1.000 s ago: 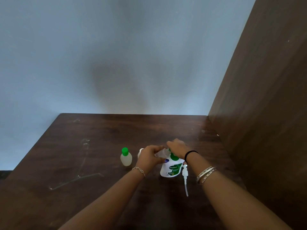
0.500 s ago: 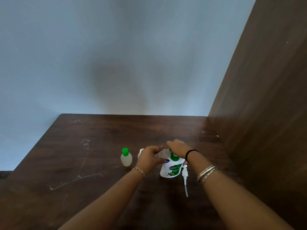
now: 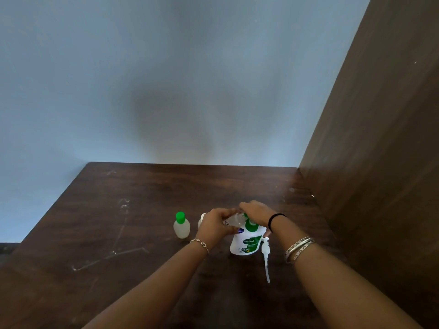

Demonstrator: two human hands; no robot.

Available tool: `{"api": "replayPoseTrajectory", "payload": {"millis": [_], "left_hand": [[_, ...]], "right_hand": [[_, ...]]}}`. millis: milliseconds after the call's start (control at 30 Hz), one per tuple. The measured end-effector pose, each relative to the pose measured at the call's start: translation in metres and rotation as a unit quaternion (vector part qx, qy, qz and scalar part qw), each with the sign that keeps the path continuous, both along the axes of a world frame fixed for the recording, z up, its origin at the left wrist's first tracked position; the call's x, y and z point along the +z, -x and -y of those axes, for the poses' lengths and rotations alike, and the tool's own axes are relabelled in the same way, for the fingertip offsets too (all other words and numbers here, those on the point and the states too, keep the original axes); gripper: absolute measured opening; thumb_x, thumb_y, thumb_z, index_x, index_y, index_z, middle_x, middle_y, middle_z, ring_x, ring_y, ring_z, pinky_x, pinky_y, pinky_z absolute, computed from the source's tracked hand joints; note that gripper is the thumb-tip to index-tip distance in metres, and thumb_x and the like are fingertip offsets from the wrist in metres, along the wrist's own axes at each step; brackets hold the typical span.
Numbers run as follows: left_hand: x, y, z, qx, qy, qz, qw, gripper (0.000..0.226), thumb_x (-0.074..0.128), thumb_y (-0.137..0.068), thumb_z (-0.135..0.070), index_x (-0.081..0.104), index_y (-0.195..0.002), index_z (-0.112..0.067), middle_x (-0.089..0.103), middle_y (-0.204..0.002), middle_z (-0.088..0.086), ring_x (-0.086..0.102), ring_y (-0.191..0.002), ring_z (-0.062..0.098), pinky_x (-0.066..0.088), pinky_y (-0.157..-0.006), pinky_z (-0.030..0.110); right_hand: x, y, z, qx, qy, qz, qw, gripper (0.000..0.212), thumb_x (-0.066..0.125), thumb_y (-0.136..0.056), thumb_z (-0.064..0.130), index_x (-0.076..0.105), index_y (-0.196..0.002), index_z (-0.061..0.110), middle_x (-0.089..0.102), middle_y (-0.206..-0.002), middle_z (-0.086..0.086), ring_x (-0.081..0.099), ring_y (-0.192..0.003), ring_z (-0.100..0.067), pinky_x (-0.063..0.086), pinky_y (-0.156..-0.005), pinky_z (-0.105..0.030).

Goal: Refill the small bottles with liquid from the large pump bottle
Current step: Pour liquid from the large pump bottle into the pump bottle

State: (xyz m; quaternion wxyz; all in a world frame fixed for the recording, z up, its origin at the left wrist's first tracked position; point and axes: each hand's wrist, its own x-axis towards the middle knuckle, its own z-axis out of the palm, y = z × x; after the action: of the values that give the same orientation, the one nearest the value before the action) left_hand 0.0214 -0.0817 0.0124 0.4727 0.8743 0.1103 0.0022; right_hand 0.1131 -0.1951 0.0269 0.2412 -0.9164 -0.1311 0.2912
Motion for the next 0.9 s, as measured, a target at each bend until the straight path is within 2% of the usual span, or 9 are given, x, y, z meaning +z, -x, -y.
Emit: {"api": "replayPoseTrajectory", "payload": {"millis": [200,267,333,400,533,600,700,767,900], "left_hand": [[-0.0025,0.0001,-0.0009,0.002,-0.013,-0.004,1.000,0.059,0.076,-0.070,-0.013,0.054,-0.124,-0.008,0.060,-0.124,0.007,0.054,-0.111,0.013,0.029,-0.076,0.001],[-0.0020,0.0007,-0.0005,-0.003,-0.017,0.000,1.000,0.056,0.076,-0.070,-0.012,0.056,-0.122,-0.008,0.061,-0.122,0.007,0.053,-0.104,0.008,0.031,-0.071,-0.002],[-0.0007,0.0004,-0.0010,-0.006,-0.014,0.004,1.000,0.054,0.077,-0.069,-0.012,0.058,-0.120,-0.010,0.064,-0.119,0.007,0.053,-0.098,0.005,0.033,-0.064,-0.005],[-0.0001,-0.0003,-0.0011,-0.003,-0.012,0.005,1.000,0.054,0.077,-0.069,-0.013,0.059,-0.120,-0.010,0.064,-0.118,0.007,0.056,-0.102,0.009,0.033,-0.067,0.000],[-0.0037,-0.0002,-0.0014,0.002,-0.015,-0.005,1.000,0.058,0.077,-0.069,-0.013,0.055,-0.123,-0.008,0.060,-0.125,0.007,0.055,-0.112,0.015,0.029,-0.075,0.002],[-0.0039,0.0000,-0.0020,-0.001,-0.016,-0.003,1.000,0.058,0.076,-0.070,-0.013,0.055,-0.124,-0.008,0.059,-0.125,0.007,0.054,-0.113,0.015,0.029,-0.076,0.003],[-0.0028,0.0007,-0.0009,-0.006,-0.012,-0.004,1.000,0.056,0.076,-0.070,-0.013,0.056,-0.122,-0.008,0.061,-0.123,0.007,0.055,-0.107,0.011,0.032,-0.077,0.006],[-0.0019,-0.0001,-0.0012,-0.003,-0.004,0.001,1.000,0.054,0.077,-0.069,-0.012,0.059,-0.120,-0.009,0.064,-0.119,0.008,0.055,-0.100,0.009,0.033,-0.072,0.006],[-0.0040,-0.0014,-0.0015,0.002,-0.001,-0.008,1.000,0.058,0.078,-0.068,-0.013,0.057,-0.121,-0.008,0.061,-0.123,0.006,0.056,-0.109,0.013,0.031,-0.075,0.003]], "right_hand": [[-0.0086,0.0017,-0.0020,-0.040,-0.003,0.052,0.998,0.032,0.039,-0.091,0.028,0.040,-0.061,0.016,0.045,-0.070,-0.005,0.044,-0.068,-0.020,0.033,-0.061,-0.029],[-0.0077,0.0010,-0.0013,-0.027,-0.003,0.035,0.999,0.032,0.038,-0.091,0.030,0.040,-0.062,0.017,0.045,-0.070,-0.004,0.042,-0.064,-0.016,0.034,-0.062,-0.028],[-0.0047,-0.0008,-0.0001,-0.019,-0.009,0.008,1.000,0.030,0.037,-0.091,0.034,0.044,-0.066,0.019,0.050,-0.079,-0.006,0.046,-0.071,-0.019,0.036,-0.069,-0.031],[-0.0041,-0.0019,0.0011,-0.021,-0.020,-0.001,1.000,0.029,0.037,-0.091,0.035,0.046,-0.068,0.019,0.052,-0.083,-0.008,0.048,-0.078,-0.023,0.038,-0.073,-0.034],[-0.0092,0.0021,-0.0023,-0.052,-0.020,0.045,0.997,0.032,0.040,-0.090,0.027,0.042,-0.061,0.015,0.049,-0.073,-0.008,0.047,-0.079,-0.026,0.036,-0.069,-0.031],[-0.0097,0.0033,-0.0039,-0.061,-0.015,0.065,0.996,0.034,0.041,-0.090,0.027,0.041,-0.058,0.015,0.051,-0.078,-0.011,0.046,-0.077,-0.026,0.035,-0.067,-0.030],[-0.0073,0.0021,-0.0011,-0.046,-0.015,0.030,0.998,0.032,0.039,-0.091,0.032,0.044,-0.063,0.017,0.050,-0.073,-0.005,0.046,-0.071,-0.021,0.034,-0.062,-0.029],[-0.0055,-0.0004,-0.0004,-0.031,-0.018,0.008,0.999,0.032,0.036,-0.092,0.034,0.043,-0.064,0.019,0.048,-0.072,-0.003,0.045,-0.067,-0.017,0.037,-0.067,-0.032],[-0.0065,0.0008,-0.0010,-0.049,-0.019,0.026,0.998,0.029,0.038,-0.090,0.029,0.043,-0.064,0.018,0.047,-0.073,-0.005,0.047,-0.075,-0.023,0.037,-0.068,-0.032]]}}
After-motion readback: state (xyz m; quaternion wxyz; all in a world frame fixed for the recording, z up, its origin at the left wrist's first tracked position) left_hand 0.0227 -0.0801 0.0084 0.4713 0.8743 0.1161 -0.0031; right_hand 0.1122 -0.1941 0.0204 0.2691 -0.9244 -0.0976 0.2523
